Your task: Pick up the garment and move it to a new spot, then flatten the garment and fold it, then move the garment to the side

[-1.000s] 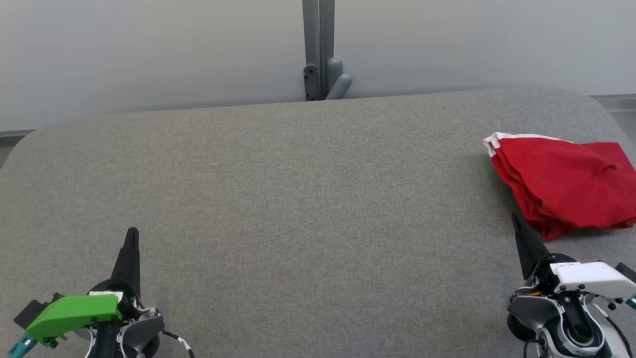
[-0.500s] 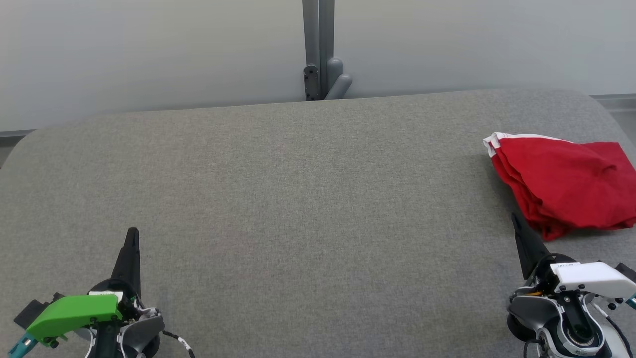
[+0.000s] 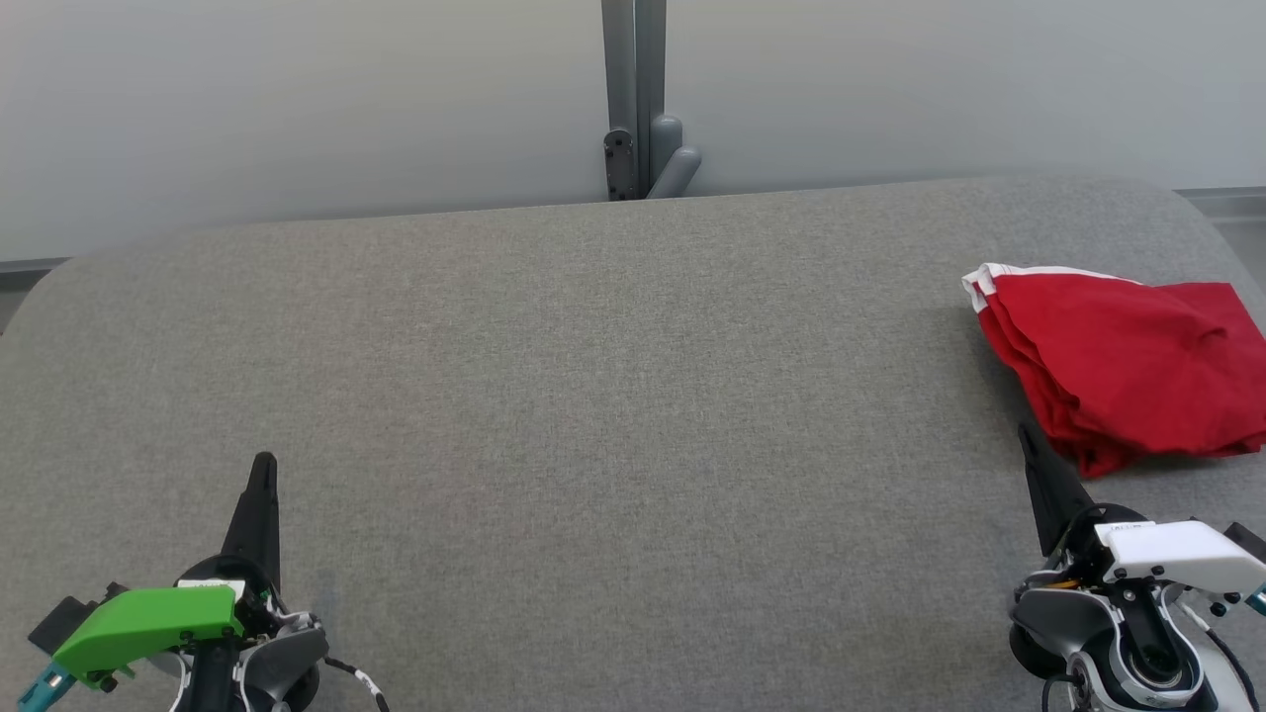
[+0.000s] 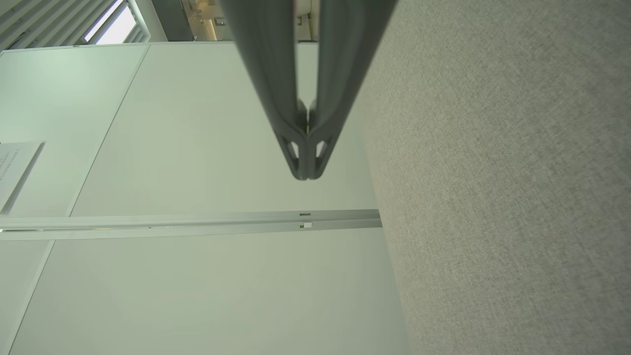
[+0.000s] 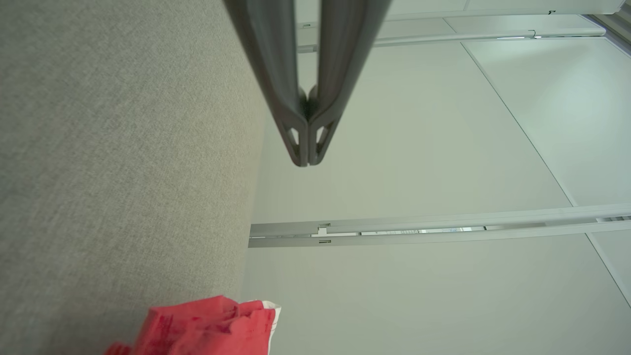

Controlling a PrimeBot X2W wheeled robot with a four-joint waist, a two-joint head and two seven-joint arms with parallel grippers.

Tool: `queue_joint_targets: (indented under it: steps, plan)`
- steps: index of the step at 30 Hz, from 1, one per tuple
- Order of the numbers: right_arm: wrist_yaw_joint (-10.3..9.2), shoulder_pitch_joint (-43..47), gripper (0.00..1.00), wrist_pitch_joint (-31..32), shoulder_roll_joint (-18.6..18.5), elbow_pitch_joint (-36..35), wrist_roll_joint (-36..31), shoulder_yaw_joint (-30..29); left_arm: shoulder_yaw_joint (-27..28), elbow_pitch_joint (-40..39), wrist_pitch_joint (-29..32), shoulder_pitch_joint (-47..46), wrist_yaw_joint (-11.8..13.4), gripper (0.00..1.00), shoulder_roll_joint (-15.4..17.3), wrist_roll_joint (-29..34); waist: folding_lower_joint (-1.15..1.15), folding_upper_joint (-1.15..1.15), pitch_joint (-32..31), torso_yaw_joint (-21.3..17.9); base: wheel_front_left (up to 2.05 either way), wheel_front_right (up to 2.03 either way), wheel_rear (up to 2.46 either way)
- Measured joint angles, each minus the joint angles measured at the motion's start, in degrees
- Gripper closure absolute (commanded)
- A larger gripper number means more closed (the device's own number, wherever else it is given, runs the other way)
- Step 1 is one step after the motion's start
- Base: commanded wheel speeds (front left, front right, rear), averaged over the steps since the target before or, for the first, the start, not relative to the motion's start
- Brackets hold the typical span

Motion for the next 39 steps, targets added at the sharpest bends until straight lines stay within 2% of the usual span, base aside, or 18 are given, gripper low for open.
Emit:
queue_joint_targets:
  steps: [39]
  plan:
    - [0.00, 0.0, 1.00, 0.0, 0.0, 0.0, 0.0, 0.0, 0.3, 0.0, 0.3, 0.0, 0.0, 1.00, -0.2, 0.3, 0.00, 0.00, 0.0, 0.0, 0.00, 0.00, 0.00]
